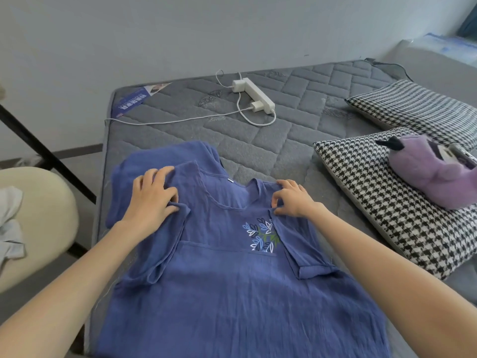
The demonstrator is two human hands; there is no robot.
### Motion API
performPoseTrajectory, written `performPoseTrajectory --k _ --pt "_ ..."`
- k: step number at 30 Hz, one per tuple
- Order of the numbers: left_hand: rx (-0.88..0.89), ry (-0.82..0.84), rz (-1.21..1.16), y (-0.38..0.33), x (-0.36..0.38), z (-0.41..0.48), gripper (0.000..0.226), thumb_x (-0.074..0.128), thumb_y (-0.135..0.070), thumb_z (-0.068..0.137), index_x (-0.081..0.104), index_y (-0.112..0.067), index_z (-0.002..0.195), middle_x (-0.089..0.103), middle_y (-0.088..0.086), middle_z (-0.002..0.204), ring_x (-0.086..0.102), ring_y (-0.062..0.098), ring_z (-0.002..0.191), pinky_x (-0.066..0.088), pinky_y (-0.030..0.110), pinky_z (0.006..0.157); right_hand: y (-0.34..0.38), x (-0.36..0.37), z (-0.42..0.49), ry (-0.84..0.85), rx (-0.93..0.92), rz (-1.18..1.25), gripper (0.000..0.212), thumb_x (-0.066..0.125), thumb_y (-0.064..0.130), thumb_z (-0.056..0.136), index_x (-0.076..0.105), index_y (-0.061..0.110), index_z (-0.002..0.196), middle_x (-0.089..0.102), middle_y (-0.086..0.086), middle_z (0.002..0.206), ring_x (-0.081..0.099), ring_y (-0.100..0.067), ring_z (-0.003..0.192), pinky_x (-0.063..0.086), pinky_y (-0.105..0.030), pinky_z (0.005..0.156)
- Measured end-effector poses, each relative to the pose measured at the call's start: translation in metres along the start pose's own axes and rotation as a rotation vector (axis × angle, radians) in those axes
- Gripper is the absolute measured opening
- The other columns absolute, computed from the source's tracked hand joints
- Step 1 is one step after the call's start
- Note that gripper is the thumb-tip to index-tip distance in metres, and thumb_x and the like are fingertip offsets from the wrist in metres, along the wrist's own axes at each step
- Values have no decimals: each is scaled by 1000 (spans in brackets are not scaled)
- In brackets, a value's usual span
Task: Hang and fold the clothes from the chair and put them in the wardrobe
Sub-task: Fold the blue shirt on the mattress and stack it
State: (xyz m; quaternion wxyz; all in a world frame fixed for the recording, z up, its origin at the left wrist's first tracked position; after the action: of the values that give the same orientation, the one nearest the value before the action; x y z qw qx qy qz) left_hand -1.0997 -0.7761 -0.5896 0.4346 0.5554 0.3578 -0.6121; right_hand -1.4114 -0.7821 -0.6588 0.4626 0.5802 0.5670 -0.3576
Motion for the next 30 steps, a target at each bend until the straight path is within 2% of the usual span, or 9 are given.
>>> performPoseTrajectory --k 2,4,7,10,13,16,19,24,30 --pt "-37 58 4 4 6 9 33 75 -37 78 58 -17 97 18 12 157 12 36 142 13 50 110 -1 3 5 23 18 29 26 73 31 79 65 23 103 22 -9 156 13 -28 145 17 -48 114" --pt "-105 160 4 11 14 16 60 72 -46 78 45 -20 124 13 12 158 2 35 146 1 51 115 -3 3 10 17 30 42 36 78 30 73 54 21 98 36 -9 146 25 -29 139 23 -49 110" --pt "-127 207 -55 14 16 24 101 74 -51 74 15 -22 151 37 8 143 23 31 141 -4 55 114 -5 0 16 -15 72 52 68 85 32 62 41 16 111 47 -9 126 42 -30 123 32 -48 103" --pt "-107 141 -24 9 11 29 111 80 -49 68 17 -12 151 50 8 124 44 30 122 10 48 116 -5 -1 20 -36 116 35 91 89 32 59 35 11 129 50 -14 126 45 -34 121 32 -46 105" --pt "-97 77 -36 6 7 29 87 84 -40 64 42 -9 134 63 8 108 56 29 102 31 36 94 -4 0 19 -1 118 20 73 84 33 66 41 7 120 59 -15 119 53 -35 114 38 -38 93" --pt "-59 18 -23 2 -1 22 46 80 -36 70 54 -12 99 66 7 84 59 30 81 28 32 72 0 -8 10 -38 72 -47 43 74 36 76 56 11 106 64 -10 113 59 -32 106 35 -32 73" --pt "-39 -22 -83 -1 -8 10 32 75 -34 75 50 -14 73 64 9 74 50 30 67 25 32 65 0 -17 -9 -102 63 -23 24 70 34 78 59 17 91 66 -9 106 61 -33 101 37 -31 66" --pt "-19 -56 -188 -6 -17 -24 24 65 -23 80 45 -18 68 53 -1 68 54 30 68 27 33 53 -1 -37 -59 -284 32 49 19 64 28 80 46 21 79 66 -11 93 60 -37 93 35 -34 62" --pt "55 -35 -262 -13 -15 -83 7 62 -17 82 55 -18 80 48 -4 83 49 22 68 35 32 53 14 -31 -132 -336 -45 53 15 59 16 76 50 21 87 59 -2 72 57 -32 75 35 -33 56"
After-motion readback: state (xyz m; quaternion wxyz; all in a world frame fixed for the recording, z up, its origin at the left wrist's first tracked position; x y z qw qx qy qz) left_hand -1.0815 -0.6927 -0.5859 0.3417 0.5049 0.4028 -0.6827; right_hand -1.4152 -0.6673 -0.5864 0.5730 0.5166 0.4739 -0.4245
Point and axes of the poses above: each hand's wrist, its own z-axis towards the middle knuckle, its own x-axis out of the palm, y = z × x, the point moved 7 cm from there along z, towards the middle knuckle
